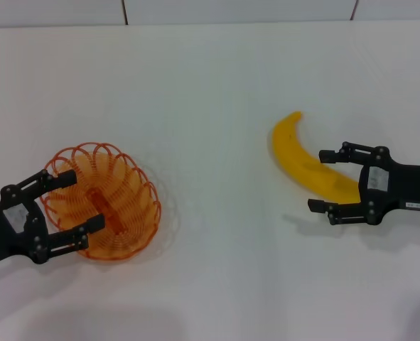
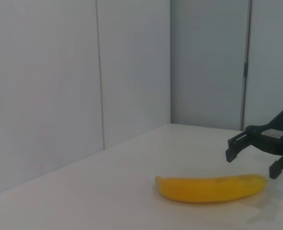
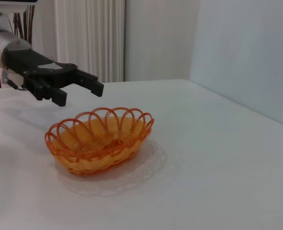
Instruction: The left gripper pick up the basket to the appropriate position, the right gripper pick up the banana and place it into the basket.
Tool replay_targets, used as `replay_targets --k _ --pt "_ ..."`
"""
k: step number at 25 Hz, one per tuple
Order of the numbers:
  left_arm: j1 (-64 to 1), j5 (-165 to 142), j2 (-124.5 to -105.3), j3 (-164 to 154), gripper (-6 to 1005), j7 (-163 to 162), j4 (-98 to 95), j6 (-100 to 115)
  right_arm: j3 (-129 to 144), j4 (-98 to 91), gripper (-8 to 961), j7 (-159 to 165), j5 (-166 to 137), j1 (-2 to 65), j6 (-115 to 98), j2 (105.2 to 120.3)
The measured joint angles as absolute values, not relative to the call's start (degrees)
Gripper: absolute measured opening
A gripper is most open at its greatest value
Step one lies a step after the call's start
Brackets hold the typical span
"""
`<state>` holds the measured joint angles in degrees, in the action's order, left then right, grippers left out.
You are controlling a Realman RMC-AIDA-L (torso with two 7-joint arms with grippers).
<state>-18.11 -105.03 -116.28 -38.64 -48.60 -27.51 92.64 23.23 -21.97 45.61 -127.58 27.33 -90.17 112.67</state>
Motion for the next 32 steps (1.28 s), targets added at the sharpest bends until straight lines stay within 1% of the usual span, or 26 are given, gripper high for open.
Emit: replay_targets --k 14,18,21,22,25,27,29,31,32 --pt "-18.34 -104.36 -116.26 -36.55 894 -49.88 -27.91 92.61 23.24 -21.97 888 45.61 -127.44 27.43 -90.18 112.76" --pt "-20.25 -106.50 -115.53 -30.40 893 -61.18 -32.70 91.60 23.27 -21.94 886 45.61 -127.44 27.72 -90.18 112.76" --pt "-24.37 -115.03 -114.11 -29.64 893 -78.41 -39.45 89.42 23.29 -21.89 885 45.61 -127.44 28.07 -90.18 112.76" --pt "-26.66 -119.21 -113.42 -29.53 893 -83.23 -41.10 88.90 23.30 -21.88 884 45.61 -127.47 28.12 -90.18 112.77" --pt "-32.44 -129.30 -111.92 -29.42 892 -90.52 -43.78 88.59 23.32 -21.85 883 45.66 -127.67 28.55 -90.18 112.78" --pt "-35.85 -135.44 -111.49 -29.72 892 -92.10 -45.53 89.12 23.36 -21.82 882 46.09 -127.75 28.96 -90.20 112.82" --pt "-38.20 -140.21 -111.97 -30.04 891 -91.47 -48.01 89.75 23.40 -21.79 881 46.91 -127.78 29.34 -90.21 112.82" --pt "-39.85 -144.55 -113.65 -30.19 891 -88.93 -51.42 90.14 23.48 -21.79 880 47.57 -127.79 29.56 -90.23 112.83" --pt "-40.40 -146.40 -115.11 -30.19 891 -87.10 -53.73 90.06 23.57 -21.79 880 47.72 -127.80 29.66 -90.24 112.84"
